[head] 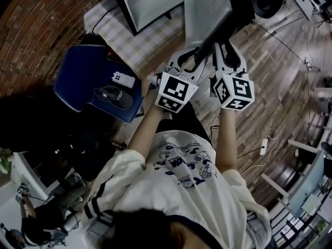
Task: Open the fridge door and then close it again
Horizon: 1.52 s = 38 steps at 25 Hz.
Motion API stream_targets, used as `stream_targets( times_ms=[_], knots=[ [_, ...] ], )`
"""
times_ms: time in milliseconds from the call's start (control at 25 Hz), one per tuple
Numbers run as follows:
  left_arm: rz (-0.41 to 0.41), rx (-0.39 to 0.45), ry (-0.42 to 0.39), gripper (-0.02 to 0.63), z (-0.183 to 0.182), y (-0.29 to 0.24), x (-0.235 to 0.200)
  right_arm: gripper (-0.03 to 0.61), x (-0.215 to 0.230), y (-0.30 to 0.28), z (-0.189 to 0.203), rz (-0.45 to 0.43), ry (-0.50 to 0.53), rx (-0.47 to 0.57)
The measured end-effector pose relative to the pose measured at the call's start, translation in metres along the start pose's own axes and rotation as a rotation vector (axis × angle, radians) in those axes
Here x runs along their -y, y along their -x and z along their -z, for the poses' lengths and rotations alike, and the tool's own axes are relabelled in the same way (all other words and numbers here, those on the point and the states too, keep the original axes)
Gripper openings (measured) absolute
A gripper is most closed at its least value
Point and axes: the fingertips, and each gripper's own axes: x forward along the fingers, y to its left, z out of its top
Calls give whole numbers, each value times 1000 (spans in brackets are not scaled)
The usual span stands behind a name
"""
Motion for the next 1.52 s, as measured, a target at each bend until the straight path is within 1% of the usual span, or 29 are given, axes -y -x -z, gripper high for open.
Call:
stream_targets(
  times_ms=[240,400,560,800,1200,1520],
  knots=[
    [38,-5,-8,121,0,-8,10,140,10,4,1,21,4,-5],
    [58,-9,-13,121,-1,-20,20,138,25,8,0,37,2,2],
    [64,-15,-20,121,-1,-37,32,135,48,13,1,47,-10,13],
    [63,-11,-19,123,-7,-58,41,133,68,16,-2,32,-5,19],
    [79,-13,-9,121,-12,-118,80,129,131,22,-2,-13,-2,21],
    [83,-14,-6,121,-18,-172,99,127,186,19,-6,-29,-11,39]
  ],
)
